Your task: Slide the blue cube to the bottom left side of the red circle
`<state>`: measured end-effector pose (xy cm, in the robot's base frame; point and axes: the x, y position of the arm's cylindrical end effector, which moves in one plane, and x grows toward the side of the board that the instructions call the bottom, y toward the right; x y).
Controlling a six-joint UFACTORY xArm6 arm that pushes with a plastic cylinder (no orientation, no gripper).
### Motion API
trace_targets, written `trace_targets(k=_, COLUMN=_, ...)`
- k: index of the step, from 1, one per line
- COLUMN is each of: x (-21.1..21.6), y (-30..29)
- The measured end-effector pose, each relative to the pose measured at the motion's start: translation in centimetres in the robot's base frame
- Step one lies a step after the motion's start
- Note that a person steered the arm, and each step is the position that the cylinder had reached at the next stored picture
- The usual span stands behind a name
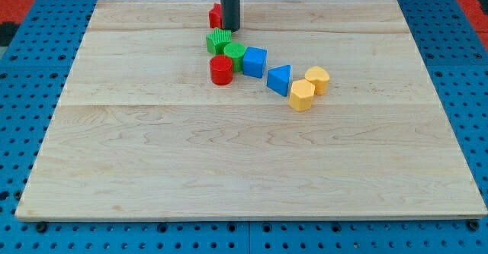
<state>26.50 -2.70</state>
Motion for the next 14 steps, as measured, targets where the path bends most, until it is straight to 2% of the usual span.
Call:
trace_targets(k=1, x=3.4, y=3.0)
trace_targets(k=2, x=8.9, y=3.4)
trace_targets(k=3, x=10.3, y=0.1)
trace_targets(k=4, x=10.7, y=4.9)
trace_targets(k=5, x=11.7, y=6.3)
trace_targets(k=6, x=10.8, y=10.1)
trace_targets(k=7, x=13.5, y=15.6)
trace_targets(k=8, x=15.2, y=8.6)
trace_targets(k=9, x=15.9, y=7.5)
trace_targets(k=10, x=14.5, y=10.0)
trace_targets(k=11, x=13.7, y=8.0)
trace_targets(k=13, x=15.5, y=-4.0)
trace_targets(k=14, x=17.6, y=0.0)
